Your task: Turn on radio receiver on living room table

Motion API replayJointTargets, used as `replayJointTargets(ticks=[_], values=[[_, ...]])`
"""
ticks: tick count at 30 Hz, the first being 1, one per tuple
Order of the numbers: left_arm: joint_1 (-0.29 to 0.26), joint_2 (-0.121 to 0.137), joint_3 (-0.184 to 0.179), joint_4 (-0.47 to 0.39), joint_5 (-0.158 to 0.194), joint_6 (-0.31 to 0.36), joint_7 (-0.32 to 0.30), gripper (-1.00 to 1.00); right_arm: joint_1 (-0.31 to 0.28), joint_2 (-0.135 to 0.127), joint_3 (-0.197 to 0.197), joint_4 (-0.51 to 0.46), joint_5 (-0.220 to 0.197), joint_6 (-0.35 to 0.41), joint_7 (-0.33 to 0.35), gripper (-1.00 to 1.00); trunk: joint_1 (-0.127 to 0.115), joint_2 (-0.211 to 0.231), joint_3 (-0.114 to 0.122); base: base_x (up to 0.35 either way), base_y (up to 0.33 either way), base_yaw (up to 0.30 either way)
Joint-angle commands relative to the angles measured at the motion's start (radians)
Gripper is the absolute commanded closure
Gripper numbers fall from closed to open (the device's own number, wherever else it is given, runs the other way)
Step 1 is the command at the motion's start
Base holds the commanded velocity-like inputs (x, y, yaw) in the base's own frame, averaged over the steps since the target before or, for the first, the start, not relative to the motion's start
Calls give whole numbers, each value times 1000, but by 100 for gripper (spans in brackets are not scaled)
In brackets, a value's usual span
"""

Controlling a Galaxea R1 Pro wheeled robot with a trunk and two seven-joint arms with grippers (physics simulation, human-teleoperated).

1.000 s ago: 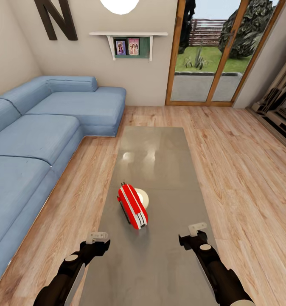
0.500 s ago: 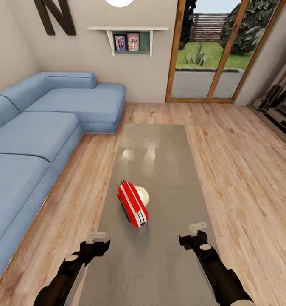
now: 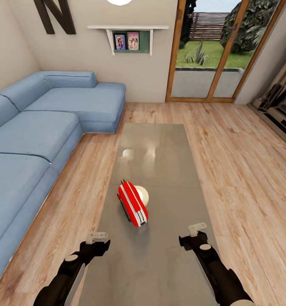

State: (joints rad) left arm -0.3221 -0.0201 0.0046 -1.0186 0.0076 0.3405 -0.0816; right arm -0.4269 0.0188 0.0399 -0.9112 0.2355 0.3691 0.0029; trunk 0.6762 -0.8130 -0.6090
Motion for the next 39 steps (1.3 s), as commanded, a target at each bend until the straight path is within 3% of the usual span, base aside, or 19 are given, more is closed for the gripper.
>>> replayJointTargets(ticks=[1,31,39], values=[[0,0,0,0,0,0,0,-100,0,0,0,0,0,0,0,-100,0,0,0,0,0,0],[0,8,-2,-3,-1,0,-4,-100,0,1,6,-8,9,-5,-6,-100,0,0,-45,0,0,14],[0,10,-1,-3,0,0,-4,-100,0,1,51,-56,8,0,-8,-100,0,0,-58,0,0,78]])
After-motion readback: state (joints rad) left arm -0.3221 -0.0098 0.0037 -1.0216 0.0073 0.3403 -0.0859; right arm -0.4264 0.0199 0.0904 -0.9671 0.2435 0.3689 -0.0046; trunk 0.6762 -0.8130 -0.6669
